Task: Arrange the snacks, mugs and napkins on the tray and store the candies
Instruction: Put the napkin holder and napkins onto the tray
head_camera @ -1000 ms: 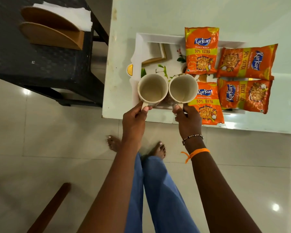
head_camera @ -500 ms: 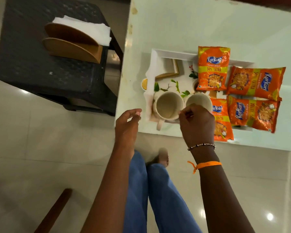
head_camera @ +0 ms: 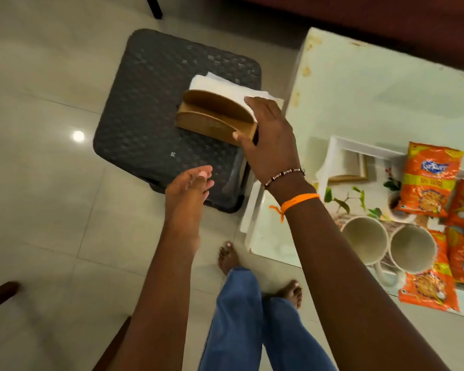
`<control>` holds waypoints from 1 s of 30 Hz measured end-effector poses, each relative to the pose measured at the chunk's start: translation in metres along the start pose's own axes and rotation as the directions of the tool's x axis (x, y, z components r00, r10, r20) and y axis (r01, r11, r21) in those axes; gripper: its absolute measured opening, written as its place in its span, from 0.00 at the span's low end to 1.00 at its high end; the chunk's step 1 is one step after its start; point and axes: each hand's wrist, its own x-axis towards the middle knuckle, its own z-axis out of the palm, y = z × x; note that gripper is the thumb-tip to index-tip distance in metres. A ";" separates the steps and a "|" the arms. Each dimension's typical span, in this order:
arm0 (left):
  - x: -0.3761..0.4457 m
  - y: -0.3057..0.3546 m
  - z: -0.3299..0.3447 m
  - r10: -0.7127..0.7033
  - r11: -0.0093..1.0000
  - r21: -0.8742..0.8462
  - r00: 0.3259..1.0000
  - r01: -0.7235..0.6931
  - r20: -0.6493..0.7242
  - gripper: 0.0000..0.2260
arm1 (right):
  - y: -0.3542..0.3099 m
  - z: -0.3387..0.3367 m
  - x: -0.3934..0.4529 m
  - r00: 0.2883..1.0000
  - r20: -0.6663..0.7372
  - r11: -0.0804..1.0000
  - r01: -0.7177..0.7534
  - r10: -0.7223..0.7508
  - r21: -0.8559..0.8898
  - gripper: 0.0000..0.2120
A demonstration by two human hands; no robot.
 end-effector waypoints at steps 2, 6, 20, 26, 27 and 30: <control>0.011 0.010 -0.006 -0.010 1.000 -0.007 1.000 0.010 -0.008 0.08 | -0.004 0.014 0.013 0.998 0.058 0.999 0.011 -0.009 -0.045 0.28; 0.024 0.021 -0.009 0.011 1.000 0.013 1.000 -0.011 0.004 0.08 | -0.004 0.027 0.020 0.998 0.053 0.990 0.046 -0.039 -0.131 0.27; 0.002 0.017 0.057 0.159 0.980 -0.104 0.983 -0.168 -0.097 0.09 | 0.075 -0.057 -0.075 1.000 0.007 0.999 -0.026 0.026 -0.042 0.18; -0.038 -0.012 0.122 0.120 0.982 0.120 0.971 -0.148 0.209 0.10 | 0.138 -0.115 -0.111 0.992 -0.015 0.988 -0.130 0.129 -0.082 0.19; -0.043 -0.017 0.132 0.096 0.977 0.165 0.965 -0.138 0.243 0.10 | 0.148 -0.123 -0.114 0.990 -0.011 0.985 -0.144 0.143 -0.095 0.20; -0.053 -0.031 0.159 0.059 0.963 0.230 0.943 -0.140 0.327 0.10 | 0.175 -0.140 -0.118 0.989 0.023 0.982 -0.141 0.145 -0.122 0.20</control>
